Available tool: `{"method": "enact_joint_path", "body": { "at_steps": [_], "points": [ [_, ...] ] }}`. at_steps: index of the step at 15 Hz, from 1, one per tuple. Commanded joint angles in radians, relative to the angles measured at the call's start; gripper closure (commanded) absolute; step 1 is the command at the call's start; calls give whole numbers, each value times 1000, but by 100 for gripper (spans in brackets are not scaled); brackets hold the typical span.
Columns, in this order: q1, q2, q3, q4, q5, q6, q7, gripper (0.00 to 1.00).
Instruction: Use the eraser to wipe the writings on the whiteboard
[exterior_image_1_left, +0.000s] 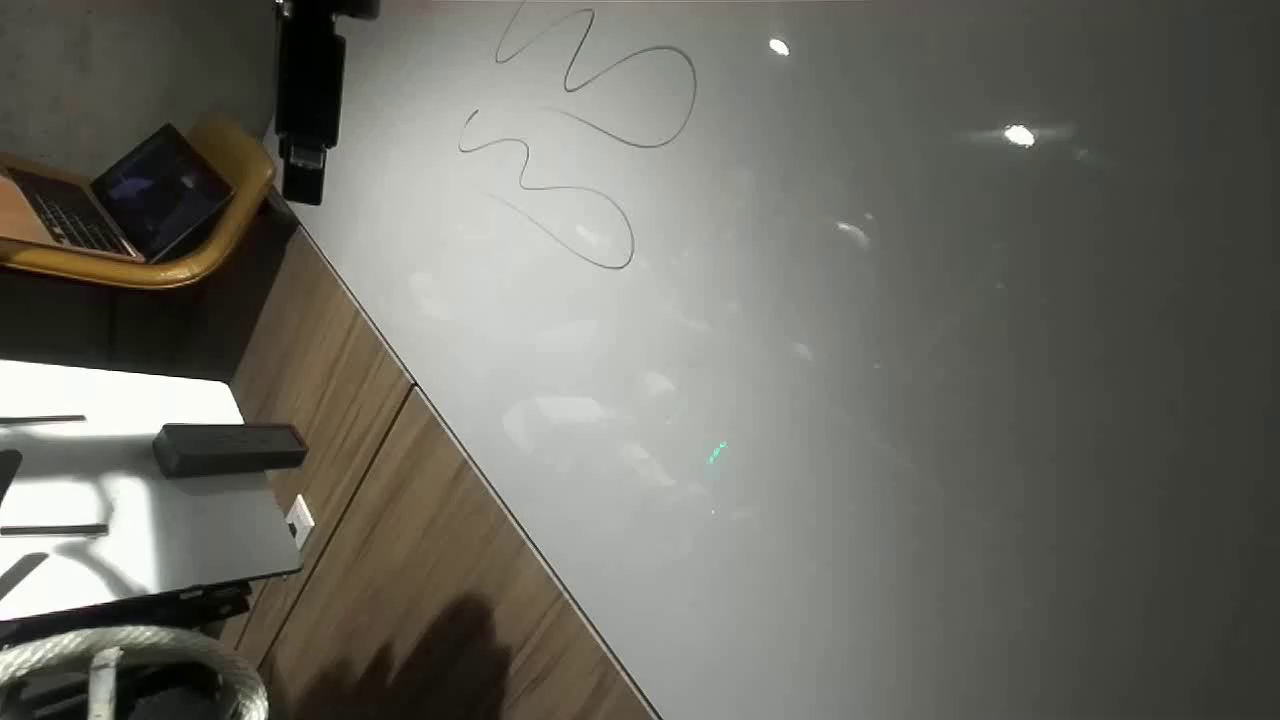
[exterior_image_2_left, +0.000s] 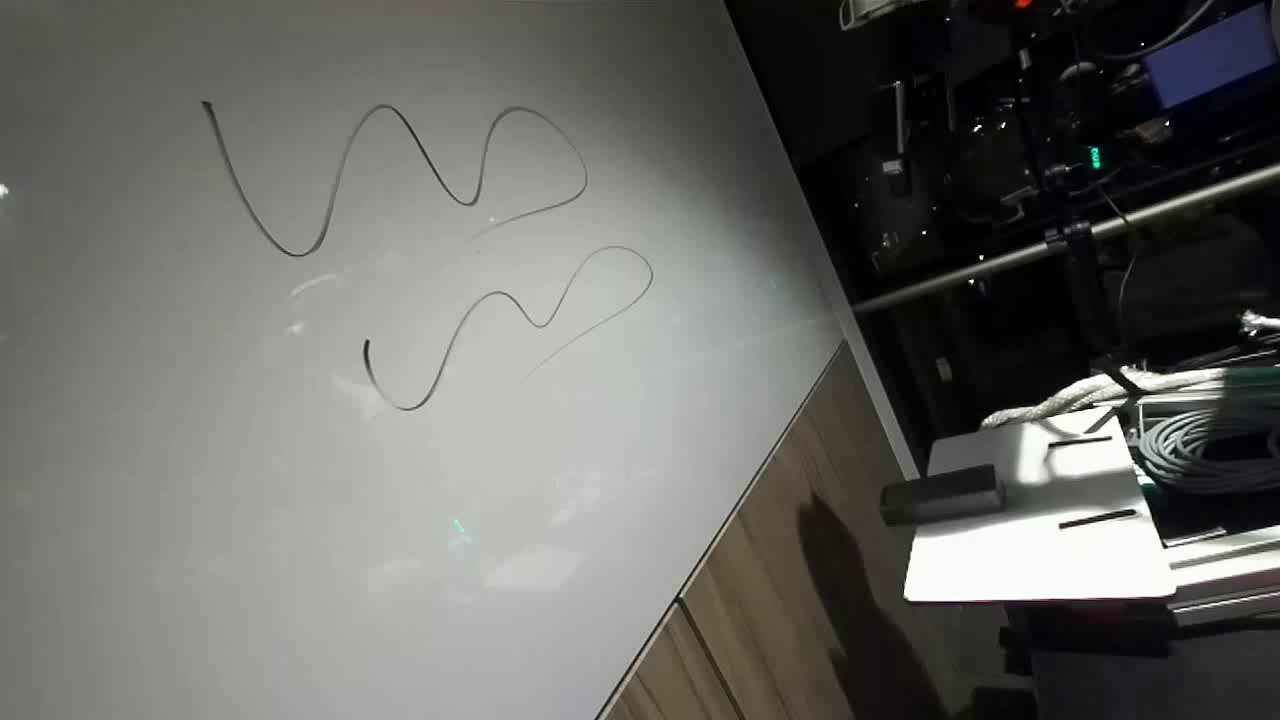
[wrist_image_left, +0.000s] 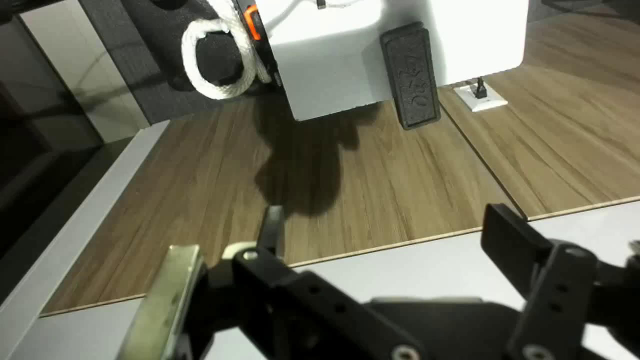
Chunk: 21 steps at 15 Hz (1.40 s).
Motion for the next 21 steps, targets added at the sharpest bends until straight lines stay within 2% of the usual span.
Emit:
{"method": "enact_joint_path", "body": {
  "at_steps": [1,4,9,21],
  "points": [
    [-1,1,1,3,1,-3,-1,0],
    [21,22,24,3,15,23,11,0],
    [101,110,105,3,62,102,35,0],
    [166,557,113,1,89,449,46,0]
  ]
}}
